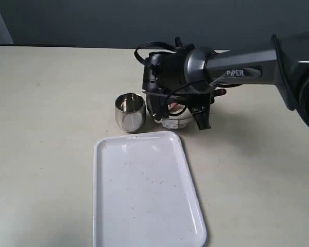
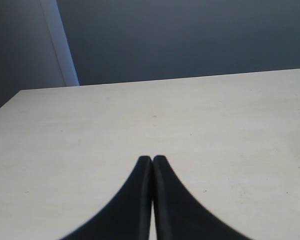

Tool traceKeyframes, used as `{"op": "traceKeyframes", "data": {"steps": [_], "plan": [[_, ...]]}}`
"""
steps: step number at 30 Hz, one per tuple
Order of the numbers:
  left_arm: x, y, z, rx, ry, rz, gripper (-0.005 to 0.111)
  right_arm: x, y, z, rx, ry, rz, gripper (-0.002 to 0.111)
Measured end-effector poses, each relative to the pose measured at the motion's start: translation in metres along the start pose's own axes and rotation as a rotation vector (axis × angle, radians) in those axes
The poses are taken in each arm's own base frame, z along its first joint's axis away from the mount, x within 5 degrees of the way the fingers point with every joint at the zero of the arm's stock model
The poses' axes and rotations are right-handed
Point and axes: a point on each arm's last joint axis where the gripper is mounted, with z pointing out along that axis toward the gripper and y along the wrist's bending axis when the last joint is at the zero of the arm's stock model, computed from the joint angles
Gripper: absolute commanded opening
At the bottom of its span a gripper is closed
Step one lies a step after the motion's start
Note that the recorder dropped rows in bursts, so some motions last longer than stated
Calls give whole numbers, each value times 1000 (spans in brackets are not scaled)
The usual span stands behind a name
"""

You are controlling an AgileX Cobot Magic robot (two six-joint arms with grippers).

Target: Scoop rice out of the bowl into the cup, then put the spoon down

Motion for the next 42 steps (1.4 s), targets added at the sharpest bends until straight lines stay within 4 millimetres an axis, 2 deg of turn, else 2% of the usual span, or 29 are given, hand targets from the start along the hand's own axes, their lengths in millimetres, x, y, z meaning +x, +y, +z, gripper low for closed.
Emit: {"op": "traceKeyframes", "data": {"steps": [13, 25, 42], "plan": [[0, 0, 0, 0, 0, 0, 1, 2, 4, -4, -88, 14, 11, 0], [0, 0, 0, 0, 0, 0, 1, 11, 6, 4, -185, 24, 80, 0], [0, 0, 0, 0, 0, 0, 1, 16, 3, -3, -192, 7, 111, 0]]}}
